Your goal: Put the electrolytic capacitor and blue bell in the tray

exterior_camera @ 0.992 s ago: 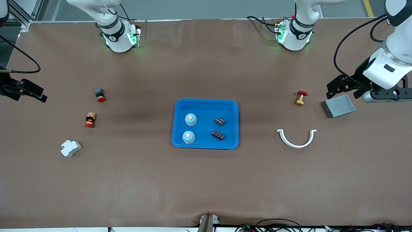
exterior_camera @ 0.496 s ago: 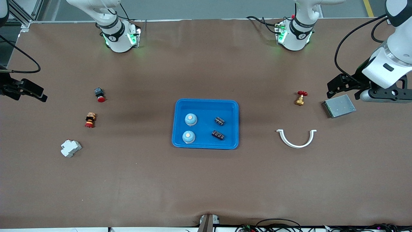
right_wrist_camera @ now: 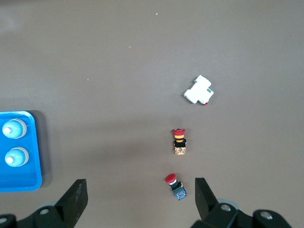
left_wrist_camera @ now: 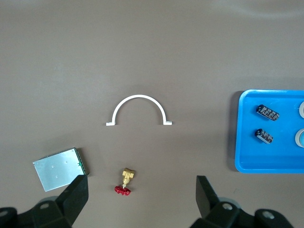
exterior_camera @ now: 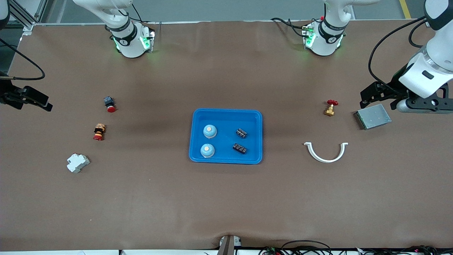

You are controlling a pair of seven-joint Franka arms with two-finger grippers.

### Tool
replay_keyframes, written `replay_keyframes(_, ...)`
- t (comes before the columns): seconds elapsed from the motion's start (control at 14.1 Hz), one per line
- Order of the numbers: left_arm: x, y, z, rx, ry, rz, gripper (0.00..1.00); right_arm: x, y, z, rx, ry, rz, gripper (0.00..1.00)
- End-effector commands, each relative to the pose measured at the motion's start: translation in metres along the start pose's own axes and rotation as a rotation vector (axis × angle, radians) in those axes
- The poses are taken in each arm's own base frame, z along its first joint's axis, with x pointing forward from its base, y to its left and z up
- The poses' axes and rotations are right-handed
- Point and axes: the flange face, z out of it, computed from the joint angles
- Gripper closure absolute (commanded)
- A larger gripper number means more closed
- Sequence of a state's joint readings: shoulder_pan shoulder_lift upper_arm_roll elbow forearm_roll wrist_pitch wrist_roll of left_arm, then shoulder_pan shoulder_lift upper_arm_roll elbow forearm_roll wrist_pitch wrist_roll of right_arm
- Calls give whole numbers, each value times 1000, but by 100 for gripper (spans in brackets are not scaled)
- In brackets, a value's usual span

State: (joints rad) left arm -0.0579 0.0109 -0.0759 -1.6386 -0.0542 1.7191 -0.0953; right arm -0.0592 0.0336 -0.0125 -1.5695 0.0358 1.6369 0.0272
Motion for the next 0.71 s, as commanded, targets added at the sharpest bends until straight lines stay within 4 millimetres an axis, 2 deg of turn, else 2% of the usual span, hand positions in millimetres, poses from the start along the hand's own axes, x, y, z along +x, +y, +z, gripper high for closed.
replay_keyframes(0.0,2,-3,-3,18,-2,17,0,-2,3,-4,4,2,5,0)
replay_keyframes(0.64,2,-3,-3,18,-2,17,0,-1,3,-5,4,11,5,0)
